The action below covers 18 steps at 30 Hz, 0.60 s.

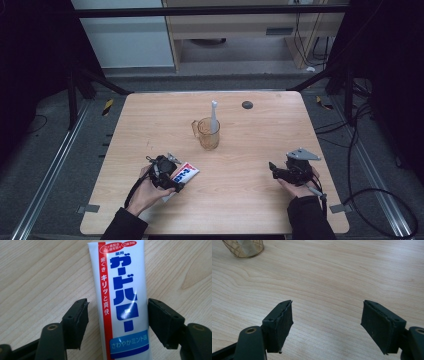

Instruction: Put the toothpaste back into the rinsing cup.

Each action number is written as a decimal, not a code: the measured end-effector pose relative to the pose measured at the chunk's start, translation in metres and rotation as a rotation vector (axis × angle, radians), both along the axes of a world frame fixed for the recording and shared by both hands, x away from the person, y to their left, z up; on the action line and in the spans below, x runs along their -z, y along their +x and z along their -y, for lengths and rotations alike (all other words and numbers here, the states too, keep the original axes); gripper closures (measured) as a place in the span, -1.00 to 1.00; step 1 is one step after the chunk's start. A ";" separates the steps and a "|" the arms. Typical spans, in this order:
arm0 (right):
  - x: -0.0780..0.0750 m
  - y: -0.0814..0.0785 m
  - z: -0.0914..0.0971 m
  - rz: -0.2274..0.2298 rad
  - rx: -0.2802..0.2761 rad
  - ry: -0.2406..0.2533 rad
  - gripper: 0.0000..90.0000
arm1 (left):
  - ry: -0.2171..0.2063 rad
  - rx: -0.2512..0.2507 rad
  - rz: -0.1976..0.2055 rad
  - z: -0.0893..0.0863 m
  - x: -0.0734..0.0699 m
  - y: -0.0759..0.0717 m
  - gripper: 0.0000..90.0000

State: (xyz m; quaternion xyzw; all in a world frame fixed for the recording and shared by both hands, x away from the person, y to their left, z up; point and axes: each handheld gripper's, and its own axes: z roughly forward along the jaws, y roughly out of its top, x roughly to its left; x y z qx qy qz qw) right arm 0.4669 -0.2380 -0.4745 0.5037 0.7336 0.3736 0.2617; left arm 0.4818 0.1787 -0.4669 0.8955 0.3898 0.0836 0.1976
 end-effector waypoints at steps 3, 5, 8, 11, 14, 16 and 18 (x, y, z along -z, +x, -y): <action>-0.001 -0.001 0.000 -0.005 0.004 0.007 -0.44 | 0.001 0.003 -0.019 0.001 0.002 0.002 -0.20; 0.000 -0.001 0.000 -0.005 0.005 0.007 -0.44 | -0.004 0.002 -0.027 0.001 0.002 0.003 -0.17; 0.000 0.000 0.000 -0.004 0.004 0.002 -0.44 | -0.016 0.003 -0.042 0.000 0.003 0.003 -0.11; 0.000 0.000 0.001 -0.003 0.004 0.002 -0.44 | -0.014 0.002 -0.052 0.001 0.004 0.004 -0.05; 0.000 0.000 0.000 -0.006 0.005 0.001 -0.44 | -0.021 -0.008 -0.054 0.001 0.004 0.004 -0.03; 0.001 0.000 0.000 -0.005 0.002 -0.002 -0.44 | -0.019 -0.010 -0.053 0.001 0.004 0.004 -0.01; 0.000 0.000 0.000 -0.005 0.002 -0.002 -0.44 | -0.025 -0.022 -0.056 0.001 0.004 0.003 0.02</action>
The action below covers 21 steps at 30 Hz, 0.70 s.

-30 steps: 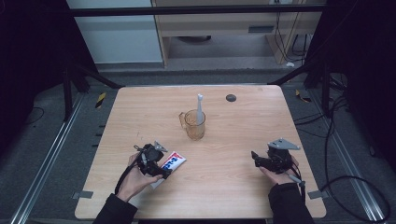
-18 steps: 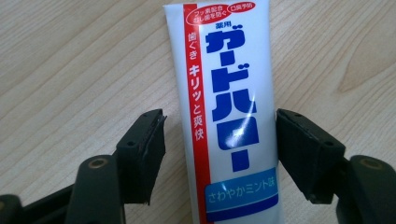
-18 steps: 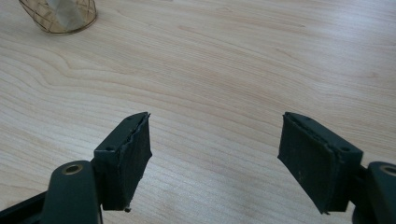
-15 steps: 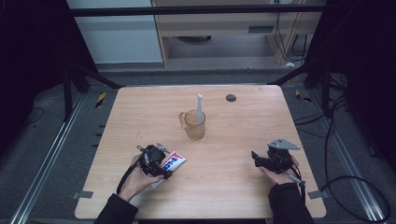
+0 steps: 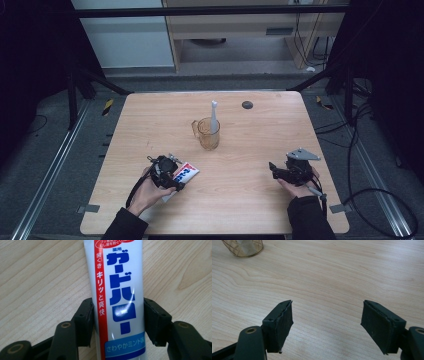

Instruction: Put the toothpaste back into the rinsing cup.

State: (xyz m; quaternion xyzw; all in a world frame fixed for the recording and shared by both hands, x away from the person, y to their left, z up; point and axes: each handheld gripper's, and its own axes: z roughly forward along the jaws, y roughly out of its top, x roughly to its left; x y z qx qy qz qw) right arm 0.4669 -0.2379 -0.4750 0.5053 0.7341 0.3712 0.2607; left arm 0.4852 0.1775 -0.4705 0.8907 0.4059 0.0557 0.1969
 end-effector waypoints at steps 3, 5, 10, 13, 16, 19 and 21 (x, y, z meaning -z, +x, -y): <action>0.000 0.000 0.000 -0.002 0.000 -0.001 -0.44 | -0.015 -0.018 -0.007 -0.001 -0.001 -0.001 0.13; 0.001 0.000 0.000 -0.004 0.002 -0.001 -0.44 | -0.019 -0.023 -0.002 -0.002 -0.002 -0.001 0.23; 0.002 0.001 0.001 -0.004 0.000 -0.004 -0.44 | -0.030 -0.041 0.005 -0.004 -0.005 -0.003 0.38; 0.002 0.000 0.001 -0.006 0.004 -0.004 -0.44 | -0.042 -0.058 0.028 -0.007 -0.008 -0.004 0.42; 0.002 0.000 0.002 -0.003 0.006 -0.001 -0.44 | -0.070 -0.082 0.062 -0.012 -0.013 -0.005 0.45; 0.002 0.000 0.003 -0.003 0.010 0.001 -0.44 | -0.106 -0.109 0.103 -0.018 -0.023 -0.007 0.46; 0.002 0.000 0.003 -0.001 0.011 0.000 -0.44 | -0.131 -0.127 0.132 -0.022 -0.029 -0.009 0.47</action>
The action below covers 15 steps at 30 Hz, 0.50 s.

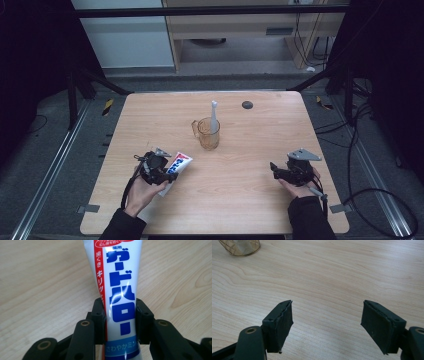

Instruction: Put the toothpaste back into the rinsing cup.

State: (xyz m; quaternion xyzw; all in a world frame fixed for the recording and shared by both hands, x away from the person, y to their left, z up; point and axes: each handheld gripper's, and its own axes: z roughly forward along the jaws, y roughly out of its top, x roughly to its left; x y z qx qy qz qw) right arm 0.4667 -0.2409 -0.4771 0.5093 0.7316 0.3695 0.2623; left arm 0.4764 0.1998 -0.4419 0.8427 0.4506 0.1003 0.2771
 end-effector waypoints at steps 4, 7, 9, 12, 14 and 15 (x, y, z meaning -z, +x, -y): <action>0.000 0.000 0.000 0.004 0.002 0.002 -0.46 | -0.035 -0.033 0.054 -0.007 -0.011 -0.003 0.48; 0.000 0.000 0.000 0.006 0.001 0.000 -0.46 | -0.058 -0.047 0.096 -0.010 -0.017 -0.004 0.48; 0.000 0.000 0.000 0.007 0.005 0.001 -0.46 | -0.066 -0.057 0.123 -0.011 -0.021 -0.005 0.48; 0.000 -0.001 0.000 0.010 0.006 0.003 -0.47 | -0.079 -0.075 0.157 -0.014 -0.026 -0.006 0.49; -0.001 -0.001 0.000 0.012 0.007 0.000 -0.47 | -0.080 -0.087 0.170 -0.016 -0.029 -0.005 0.49; -0.001 -0.001 0.000 0.012 0.006 0.001 -0.47 | -0.079 -0.094 0.180 -0.018 -0.031 -0.004 0.49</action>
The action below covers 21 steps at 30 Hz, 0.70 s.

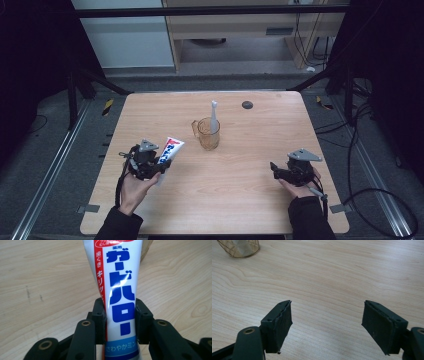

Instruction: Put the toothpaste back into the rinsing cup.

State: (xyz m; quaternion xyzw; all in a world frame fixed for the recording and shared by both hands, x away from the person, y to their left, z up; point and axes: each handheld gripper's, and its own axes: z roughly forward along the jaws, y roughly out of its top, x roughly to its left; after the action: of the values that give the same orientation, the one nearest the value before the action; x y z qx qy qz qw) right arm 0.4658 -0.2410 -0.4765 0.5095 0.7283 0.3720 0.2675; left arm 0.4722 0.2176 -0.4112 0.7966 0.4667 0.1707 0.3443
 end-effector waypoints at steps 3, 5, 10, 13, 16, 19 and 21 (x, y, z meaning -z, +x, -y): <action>0.000 0.000 0.000 0.003 0.001 0.000 -0.47 | -0.006 -0.018 0.021 -0.002 -0.004 0.003 0.49; 0.000 0.000 0.000 0.006 0.000 0.002 -0.48 | -0.012 -0.028 0.040 -0.002 -0.008 0.006 0.49; 0.000 -0.001 0.000 0.009 0.002 0.006 -0.49 | -0.045 -0.048 0.092 0.002 -0.021 0.014 0.50; 0.000 -0.001 0.000 0.015 0.002 0.004 -0.51 | -0.068 -0.055 0.122 0.006 -0.030 0.019 0.50; 0.000 0.000 0.000 0.015 0.006 0.008 -0.53 | -0.096 -0.064 0.155 0.011 -0.038 0.025 0.50; 0.000 0.000 0.000 0.015 0.009 0.014 -0.55 | -0.124 -0.072 0.182 0.015 -0.046 0.032 0.50; 0.000 -0.001 0.000 0.015 0.011 0.019 -0.55 | -0.132 -0.076 0.200 0.019 -0.051 0.036 0.50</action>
State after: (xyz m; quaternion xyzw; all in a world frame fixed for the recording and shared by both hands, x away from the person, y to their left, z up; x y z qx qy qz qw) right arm 0.4653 -0.2411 -0.4761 0.5131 0.7200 0.3813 0.2700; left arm 0.5077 0.1985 -0.3604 0.7328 0.4702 0.2315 0.4340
